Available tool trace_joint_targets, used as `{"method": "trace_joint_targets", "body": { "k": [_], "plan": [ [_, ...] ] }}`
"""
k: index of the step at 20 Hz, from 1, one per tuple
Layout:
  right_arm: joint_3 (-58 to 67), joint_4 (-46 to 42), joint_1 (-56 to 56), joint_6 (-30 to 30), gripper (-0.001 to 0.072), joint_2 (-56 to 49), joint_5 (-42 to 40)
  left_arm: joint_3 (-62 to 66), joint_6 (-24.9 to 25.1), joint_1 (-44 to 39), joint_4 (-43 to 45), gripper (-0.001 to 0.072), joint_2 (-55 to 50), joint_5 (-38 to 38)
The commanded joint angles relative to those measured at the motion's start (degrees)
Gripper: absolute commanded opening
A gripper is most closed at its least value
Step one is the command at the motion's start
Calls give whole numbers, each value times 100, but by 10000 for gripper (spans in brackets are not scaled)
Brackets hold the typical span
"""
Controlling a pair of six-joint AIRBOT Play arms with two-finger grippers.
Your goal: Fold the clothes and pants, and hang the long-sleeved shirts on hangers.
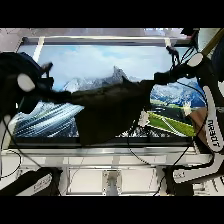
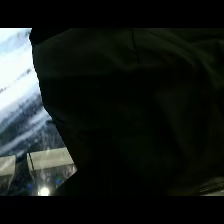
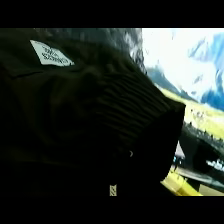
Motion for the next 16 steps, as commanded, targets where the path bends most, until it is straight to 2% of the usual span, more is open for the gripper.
{"method": "trace_joint_targets", "body": {
  "k": [1, 5, 9, 16],
  "plan": [
    [-940, -162, -7, -258, 26, 249, 247, -1591, -570, -326, -109, 8, 1161, 260],
    [-1742, -181, -7, -319, 26, 424, -197, -2302, -927, -573, -328, 8, 1845, 339],
    [-2079, -168, 0, -317, 26, 350, -645, -2555, -1163, -1021, -391, 8, 1862, 308],
    [-2328, -140, 0, -291, 26, 63, -1322, -2911, -1958, -2144, -389, 8, 1895, 85]
  ]
}}
